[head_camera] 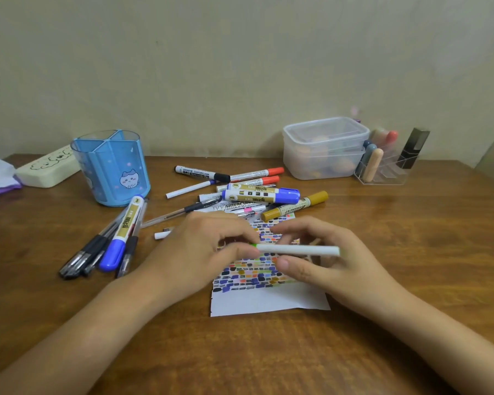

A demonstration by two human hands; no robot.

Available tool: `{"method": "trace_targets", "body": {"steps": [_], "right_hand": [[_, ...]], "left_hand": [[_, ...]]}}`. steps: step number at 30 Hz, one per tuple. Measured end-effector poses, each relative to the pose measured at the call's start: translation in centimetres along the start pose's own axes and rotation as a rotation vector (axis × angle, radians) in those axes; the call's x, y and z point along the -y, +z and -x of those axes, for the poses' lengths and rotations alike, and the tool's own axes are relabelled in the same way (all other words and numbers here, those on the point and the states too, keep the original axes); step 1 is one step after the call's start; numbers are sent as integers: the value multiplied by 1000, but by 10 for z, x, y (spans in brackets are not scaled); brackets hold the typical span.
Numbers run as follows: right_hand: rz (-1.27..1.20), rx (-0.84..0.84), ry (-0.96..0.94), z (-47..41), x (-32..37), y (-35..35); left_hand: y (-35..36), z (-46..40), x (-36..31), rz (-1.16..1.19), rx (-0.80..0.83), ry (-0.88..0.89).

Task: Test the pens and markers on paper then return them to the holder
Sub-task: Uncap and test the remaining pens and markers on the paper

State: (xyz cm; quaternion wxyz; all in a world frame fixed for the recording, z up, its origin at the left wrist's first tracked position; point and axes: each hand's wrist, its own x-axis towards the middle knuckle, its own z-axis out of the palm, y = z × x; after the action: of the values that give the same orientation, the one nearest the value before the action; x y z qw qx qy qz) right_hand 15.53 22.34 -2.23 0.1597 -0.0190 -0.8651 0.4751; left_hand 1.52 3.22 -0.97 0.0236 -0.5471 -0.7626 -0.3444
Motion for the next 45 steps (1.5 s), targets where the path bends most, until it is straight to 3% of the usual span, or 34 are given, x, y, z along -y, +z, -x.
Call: {"method": "trace_targets", "body": {"steps": [3,7,15,25,31,38,45], "right_hand": [[283,-21,-84,-3,-6,-6],[472,55,-99,-5,-17,-6],[501,19,-125,-6,-26,-4],[486,10,-131,-6,-29,-3],[474,12,-136,-5,-29,-3],[474,20,-136,-5,-28,-3],[471,19,-124,-4,-28,-3]], "left_hand": [[-22,-1,7,-69,-21,-33],[-54,0,19,-44,-20,-180],[-92,11,20,-258,159,-426],[-108,19,19,-189,530,-598],[-101,19,37,-350,428,-577],[-93,19,52,-383,376,-568],[-85,20,66,-527,193,-579]]}}
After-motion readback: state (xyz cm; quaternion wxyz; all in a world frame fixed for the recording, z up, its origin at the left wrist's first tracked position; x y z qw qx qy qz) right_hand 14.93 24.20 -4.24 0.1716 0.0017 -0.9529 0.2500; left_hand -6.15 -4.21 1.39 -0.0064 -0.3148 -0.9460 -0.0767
